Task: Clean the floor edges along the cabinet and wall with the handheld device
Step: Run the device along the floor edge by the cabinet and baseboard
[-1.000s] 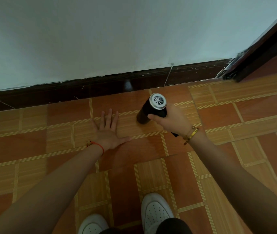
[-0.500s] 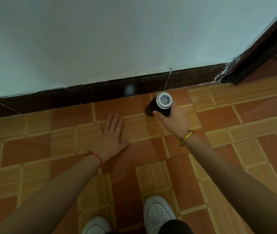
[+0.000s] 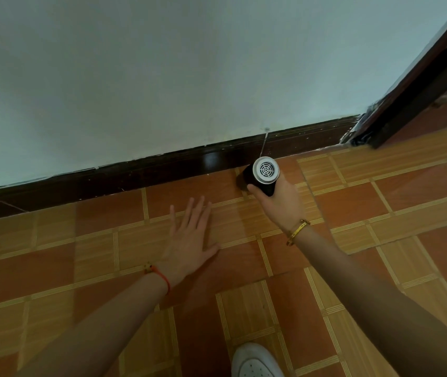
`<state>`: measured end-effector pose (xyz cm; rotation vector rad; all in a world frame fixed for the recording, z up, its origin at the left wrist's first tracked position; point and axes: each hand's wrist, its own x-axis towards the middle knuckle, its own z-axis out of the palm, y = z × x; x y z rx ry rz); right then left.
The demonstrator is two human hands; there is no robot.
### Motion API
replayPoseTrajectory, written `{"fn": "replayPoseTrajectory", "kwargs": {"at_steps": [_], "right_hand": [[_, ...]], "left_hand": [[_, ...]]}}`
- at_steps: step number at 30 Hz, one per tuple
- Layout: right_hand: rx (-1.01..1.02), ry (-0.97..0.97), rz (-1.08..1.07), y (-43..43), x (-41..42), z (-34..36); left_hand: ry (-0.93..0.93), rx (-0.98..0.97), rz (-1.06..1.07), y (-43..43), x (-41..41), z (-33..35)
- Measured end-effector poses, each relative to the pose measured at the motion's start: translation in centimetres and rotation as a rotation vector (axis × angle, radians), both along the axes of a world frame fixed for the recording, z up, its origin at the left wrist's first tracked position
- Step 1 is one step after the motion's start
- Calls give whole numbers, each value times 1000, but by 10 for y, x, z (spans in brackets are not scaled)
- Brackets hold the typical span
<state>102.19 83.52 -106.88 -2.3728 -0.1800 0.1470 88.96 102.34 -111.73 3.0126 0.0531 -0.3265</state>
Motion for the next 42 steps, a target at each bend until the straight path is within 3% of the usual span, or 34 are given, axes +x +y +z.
{"fn": "replayPoseTrajectory", "kwargs": {"at_steps": [19,32,42], "right_hand": [[-25,-28,-98,-22,16,-3],[-64,-28,-162,-65,46,-4],[-121,-95,-269,-86,72,-2]], "left_hand": [[-6,8,-56,-22,29,-13],[-3,48,-311,-34,91,-2],[-10,75,-392,-59,145,5]]}}
